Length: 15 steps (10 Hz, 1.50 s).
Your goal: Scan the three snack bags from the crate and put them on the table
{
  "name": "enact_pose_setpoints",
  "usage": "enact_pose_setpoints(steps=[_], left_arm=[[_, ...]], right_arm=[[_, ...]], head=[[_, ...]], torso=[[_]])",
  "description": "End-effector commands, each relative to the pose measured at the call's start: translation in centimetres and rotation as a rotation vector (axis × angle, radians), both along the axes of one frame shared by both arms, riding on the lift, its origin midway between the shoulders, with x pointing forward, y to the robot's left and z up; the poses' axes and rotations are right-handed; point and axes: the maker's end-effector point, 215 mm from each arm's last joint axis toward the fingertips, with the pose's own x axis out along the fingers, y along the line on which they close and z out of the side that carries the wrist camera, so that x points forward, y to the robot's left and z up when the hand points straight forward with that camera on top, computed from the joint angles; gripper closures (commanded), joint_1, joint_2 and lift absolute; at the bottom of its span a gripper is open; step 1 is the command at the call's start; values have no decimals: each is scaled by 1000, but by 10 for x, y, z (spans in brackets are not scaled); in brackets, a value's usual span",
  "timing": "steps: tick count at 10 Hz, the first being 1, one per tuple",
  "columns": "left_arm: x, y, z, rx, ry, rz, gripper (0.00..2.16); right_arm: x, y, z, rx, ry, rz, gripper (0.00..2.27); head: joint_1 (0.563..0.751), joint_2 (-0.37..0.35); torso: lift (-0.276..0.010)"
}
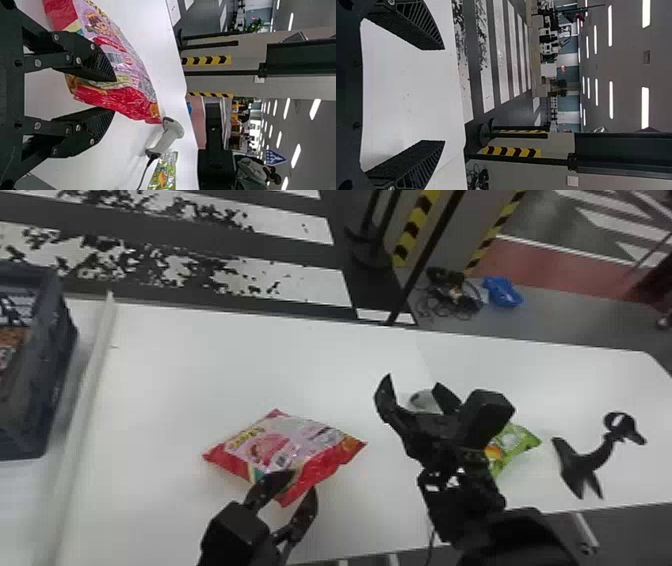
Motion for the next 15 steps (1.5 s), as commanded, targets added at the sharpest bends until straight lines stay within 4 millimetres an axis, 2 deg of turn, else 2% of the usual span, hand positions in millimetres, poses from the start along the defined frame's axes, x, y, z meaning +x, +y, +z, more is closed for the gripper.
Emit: enact_pose_setpoints(steps=[1, 4, 5, 8, 10, 11, 12, 13, 14, 15], left_arm=[[2, 5, 12, -40, 11, 15, 26], [0, 17, 34, -91, 21, 35, 26], [11, 36, 38, -80, 6, 73, 26], [79, 130, 61, -57, -79, 275, 26], [114, 202, 93, -80, -163, 411, 26], [126, 238, 106, -106, -176, 480, 26], [132, 266, 115, -125, -186, 529, 26], [136, 291, 121, -141, -191, 574, 26], [139, 307, 124, -142, -199, 603, 26], [140, 318, 124, -143, -198, 623, 26]], right_arm=[[-2, -1, 1, -1, -3, -1, 29], [-5, 0, 0, -2, -1, 1, 29], [-6, 2, -2, 0, 6, 7, 29], [-12, 20, -3, 6, 16, 54, 49], [-15, 25, -13, 8, 45, 63, 80], [-19, 35, -20, 19, 59, 79, 83], [-23, 49, -27, 30, 73, 98, 80], [-33, 75, -41, 57, 103, 137, 87], [-47, 112, -51, 89, 132, 206, 151], [-63, 154, -63, 128, 177, 287, 367]], head=[[695, -350], [695, -350], [695, -350], [695, -350], [695, -342], [695, -290], [695, -223], [695, -160], [695, -131], [695, -63]], torso=[[-94], [-94], [-94], [-94], [-94], [-94], [-94], [-94], [-94], [-94]])
